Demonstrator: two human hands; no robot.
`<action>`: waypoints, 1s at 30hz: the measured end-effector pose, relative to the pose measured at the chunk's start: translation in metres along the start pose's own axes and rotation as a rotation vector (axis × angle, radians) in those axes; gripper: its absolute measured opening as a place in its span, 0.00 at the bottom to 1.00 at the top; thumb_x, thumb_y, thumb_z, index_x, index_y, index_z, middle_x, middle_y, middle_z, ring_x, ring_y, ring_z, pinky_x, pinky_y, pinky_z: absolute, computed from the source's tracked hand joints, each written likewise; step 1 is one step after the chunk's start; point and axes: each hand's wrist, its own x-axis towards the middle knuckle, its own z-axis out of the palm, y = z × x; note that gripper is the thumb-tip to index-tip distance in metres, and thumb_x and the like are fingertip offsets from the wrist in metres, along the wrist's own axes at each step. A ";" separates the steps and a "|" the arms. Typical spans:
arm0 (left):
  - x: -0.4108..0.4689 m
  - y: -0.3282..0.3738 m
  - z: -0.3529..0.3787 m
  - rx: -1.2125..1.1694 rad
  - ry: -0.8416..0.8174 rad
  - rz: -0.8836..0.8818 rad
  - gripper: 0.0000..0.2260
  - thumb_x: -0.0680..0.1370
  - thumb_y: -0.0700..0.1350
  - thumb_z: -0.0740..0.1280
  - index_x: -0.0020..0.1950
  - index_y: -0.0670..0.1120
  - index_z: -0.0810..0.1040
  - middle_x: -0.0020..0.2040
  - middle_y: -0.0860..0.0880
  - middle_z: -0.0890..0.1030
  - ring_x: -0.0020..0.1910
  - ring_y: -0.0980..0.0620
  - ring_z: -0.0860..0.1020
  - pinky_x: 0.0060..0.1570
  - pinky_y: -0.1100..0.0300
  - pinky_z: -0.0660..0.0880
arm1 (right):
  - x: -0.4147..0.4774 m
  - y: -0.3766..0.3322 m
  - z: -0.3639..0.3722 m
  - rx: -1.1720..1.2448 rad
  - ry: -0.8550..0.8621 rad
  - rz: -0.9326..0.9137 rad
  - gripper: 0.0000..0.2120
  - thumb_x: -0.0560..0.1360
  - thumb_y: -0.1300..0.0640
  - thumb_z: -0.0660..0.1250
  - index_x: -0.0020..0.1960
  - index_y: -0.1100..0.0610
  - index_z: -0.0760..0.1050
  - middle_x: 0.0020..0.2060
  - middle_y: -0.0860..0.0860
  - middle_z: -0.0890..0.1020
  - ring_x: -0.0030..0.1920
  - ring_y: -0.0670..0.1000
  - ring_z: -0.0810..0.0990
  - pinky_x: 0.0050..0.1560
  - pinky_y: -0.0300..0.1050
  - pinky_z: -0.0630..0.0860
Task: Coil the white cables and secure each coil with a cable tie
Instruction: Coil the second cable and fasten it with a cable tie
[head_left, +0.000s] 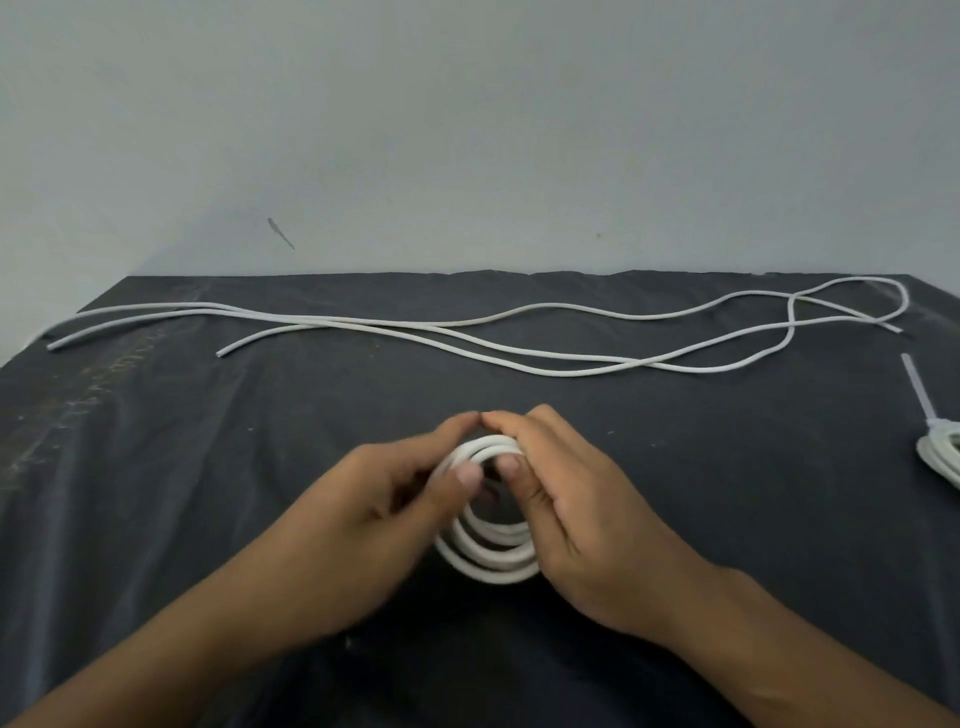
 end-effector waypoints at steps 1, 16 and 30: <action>0.002 0.003 0.002 0.092 -0.026 0.008 0.16 0.81 0.51 0.62 0.68 0.55 0.74 0.60 0.55 0.82 0.62 0.58 0.78 0.63 0.57 0.73 | 0.000 0.000 0.001 -0.008 -0.005 -0.002 0.19 0.84 0.44 0.48 0.70 0.49 0.66 0.50 0.40 0.70 0.50 0.43 0.75 0.51 0.39 0.74; 0.041 0.021 0.033 0.336 0.107 0.107 0.16 0.77 0.53 0.61 0.62 0.51 0.81 0.46 0.55 0.86 0.47 0.58 0.83 0.49 0.56 0.78 | 0.000 0.018 -0.046 -0.150 -0.116 0.073 0.28 0.84 0.49 0.51 0.79 0.45 0.42 0.59 0.50 0.76 0.54 0.50 0.77 0.58 0.53 0.75; 0.076 0.051 0.152 -0.037 -0.059 0.103 0.08 0.77 0.45 0.68 0.45 0.48 0.87 0.48 0.62 0.85 0.53 0.69 0.79 0.51 0.73 0.73 | -0.144 0.091 -0.204 -0.508 0.447 0.676 0.11 0.80 0.56 0.65 0.60 0.58 0.77 0.54 0.52 0.83 0.52 0.51 0.82 0.57 0.42 0.72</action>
